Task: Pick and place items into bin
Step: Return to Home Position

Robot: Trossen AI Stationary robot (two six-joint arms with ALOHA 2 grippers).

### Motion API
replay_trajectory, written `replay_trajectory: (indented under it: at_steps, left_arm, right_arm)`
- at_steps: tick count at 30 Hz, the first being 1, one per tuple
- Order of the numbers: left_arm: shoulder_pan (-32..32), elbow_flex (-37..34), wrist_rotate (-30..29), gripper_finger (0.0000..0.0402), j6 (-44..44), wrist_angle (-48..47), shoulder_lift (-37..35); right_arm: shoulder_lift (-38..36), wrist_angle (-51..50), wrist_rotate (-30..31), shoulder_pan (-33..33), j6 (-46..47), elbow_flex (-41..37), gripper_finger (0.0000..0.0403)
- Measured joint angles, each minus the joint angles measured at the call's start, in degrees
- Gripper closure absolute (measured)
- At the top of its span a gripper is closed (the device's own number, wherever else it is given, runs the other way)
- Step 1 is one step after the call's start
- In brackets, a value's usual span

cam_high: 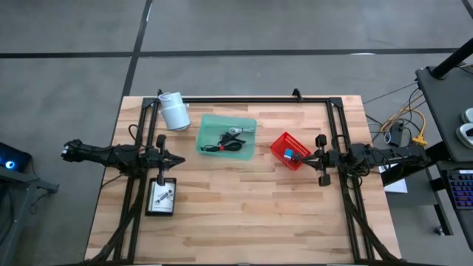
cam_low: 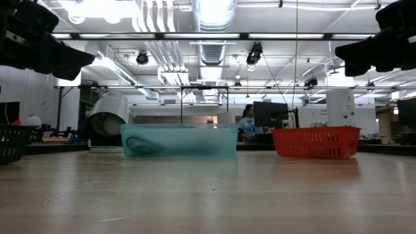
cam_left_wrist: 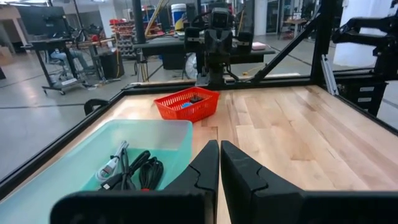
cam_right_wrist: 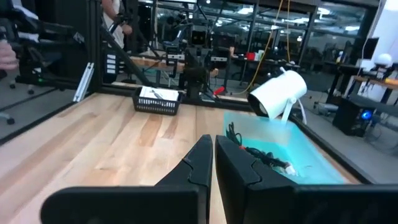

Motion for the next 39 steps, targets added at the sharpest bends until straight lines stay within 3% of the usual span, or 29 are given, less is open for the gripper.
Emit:
replay_trajectory:
  at_steps: [7, 39]
  left_arm:
    - [0.0, -0.4, -0.1, 0.0402, -0.2, 4.7, 0.6]
    - [0.0, -1.8, -0.1, 0.0402, -0.2, 7.2, 3.1]
  right_arm:
    - [0.0, 0.0, 0.0, 0.0, -3.6, 0.0, 0.0394]
    - [0.0, 0.0, 0.0, 0.0, -3.6, 0.0, 0.0394]
